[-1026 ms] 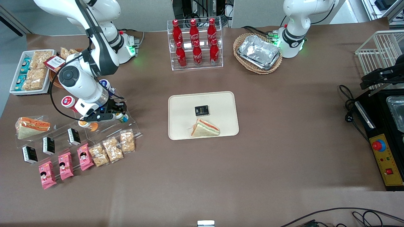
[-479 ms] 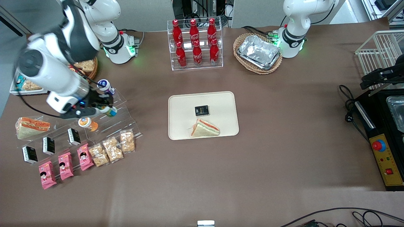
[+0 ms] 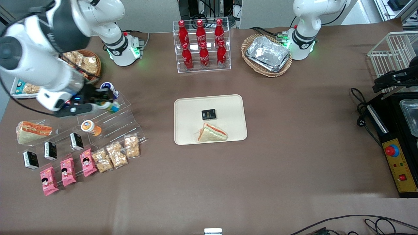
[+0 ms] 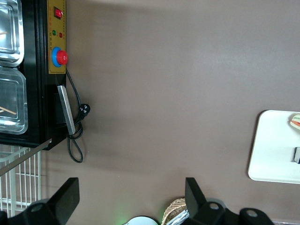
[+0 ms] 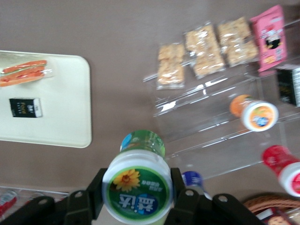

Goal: Place green gum on tray
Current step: 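Lift the green gum bottle up off the rack with the right gripper, then carry the green gum bottle over the cream tray and lower it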

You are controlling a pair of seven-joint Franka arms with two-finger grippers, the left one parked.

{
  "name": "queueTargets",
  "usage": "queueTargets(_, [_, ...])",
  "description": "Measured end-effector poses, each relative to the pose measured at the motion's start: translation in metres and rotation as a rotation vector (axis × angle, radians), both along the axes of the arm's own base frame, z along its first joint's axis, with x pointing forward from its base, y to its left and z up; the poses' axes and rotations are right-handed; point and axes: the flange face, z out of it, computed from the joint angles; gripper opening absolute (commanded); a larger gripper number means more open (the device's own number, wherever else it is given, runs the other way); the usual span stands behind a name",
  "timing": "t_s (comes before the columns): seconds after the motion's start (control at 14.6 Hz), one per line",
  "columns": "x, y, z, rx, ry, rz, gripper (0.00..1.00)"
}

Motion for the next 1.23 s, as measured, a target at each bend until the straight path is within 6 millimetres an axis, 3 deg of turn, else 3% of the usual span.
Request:
queueTargets(0.14, [-0.010, 0.054, -0.015, -0.014, 0.003, -0.009, 0.37])
queueTargets(0.34, [-0.033, 0.139, -0.057, -0.020, -0.028, -0.014, 0.37])
queueTargets(0.55, [-0.055, 0.195, -0.112, -0.014, -0.052, 0.002, 0.37])
queueTargets(0.89, [-0.088, 0.227, -0.208, 0.017, -0.115, 0.034, 0.37])
queueTargets(1.23, [-0.094, 0.232, -0.275, 0.026, -0.136, 0.030, 0.37])
